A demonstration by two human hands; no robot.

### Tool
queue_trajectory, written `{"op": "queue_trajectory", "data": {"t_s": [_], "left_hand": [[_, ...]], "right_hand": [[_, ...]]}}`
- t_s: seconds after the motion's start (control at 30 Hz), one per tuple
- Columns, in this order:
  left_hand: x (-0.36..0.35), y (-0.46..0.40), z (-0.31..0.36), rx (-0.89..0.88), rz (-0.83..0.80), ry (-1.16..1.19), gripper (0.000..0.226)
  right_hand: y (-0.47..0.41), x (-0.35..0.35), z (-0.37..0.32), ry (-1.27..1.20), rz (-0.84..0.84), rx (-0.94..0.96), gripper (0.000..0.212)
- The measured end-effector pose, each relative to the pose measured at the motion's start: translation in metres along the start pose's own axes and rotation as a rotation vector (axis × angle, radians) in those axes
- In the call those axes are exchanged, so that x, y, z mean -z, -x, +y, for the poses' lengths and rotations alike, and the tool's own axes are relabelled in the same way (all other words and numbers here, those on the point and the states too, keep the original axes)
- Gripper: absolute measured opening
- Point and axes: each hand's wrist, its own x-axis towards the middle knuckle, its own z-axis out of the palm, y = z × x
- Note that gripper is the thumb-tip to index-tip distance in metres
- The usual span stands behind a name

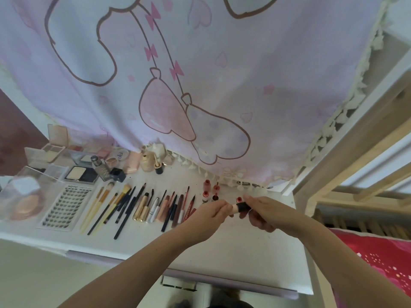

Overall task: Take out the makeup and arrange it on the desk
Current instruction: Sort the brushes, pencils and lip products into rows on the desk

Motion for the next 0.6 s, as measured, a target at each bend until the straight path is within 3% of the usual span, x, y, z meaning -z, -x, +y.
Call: {"op": "queue_trajectory", "data": {"t_s": [0.17, 0.33, 0.5, 0.6], "left_hand": [[0.0004, -0.0028, -0.0024, 0.011, -0.010, 0.007, 0.028], [-0.0004, -0.0048, 0.0017, 0.018, -0.033, -0.010, 0.027], [0.0006, -0.0055, -0.0013, 0.036, -0.040, -0.027, 0.026], [0.0006, -0.0050, 0.0014, 0.014, -0.051, -0.046, 0.027]], "right_hand": [[-0.0012, 0.0025, 0.0033, -0.007, -0.033, 0.064, 0.022], [-0.0018, 0.0038, 0.0048, -0.034, 0.022, -0.017, 0.042], [-0.0029, 0.0043, 0.0069, -0.012, 0.008, 0.057, 0.019], [-0.0013, 0.0061, 0.0064, -0.082, 0.000, -0.029, 0.034]]}}
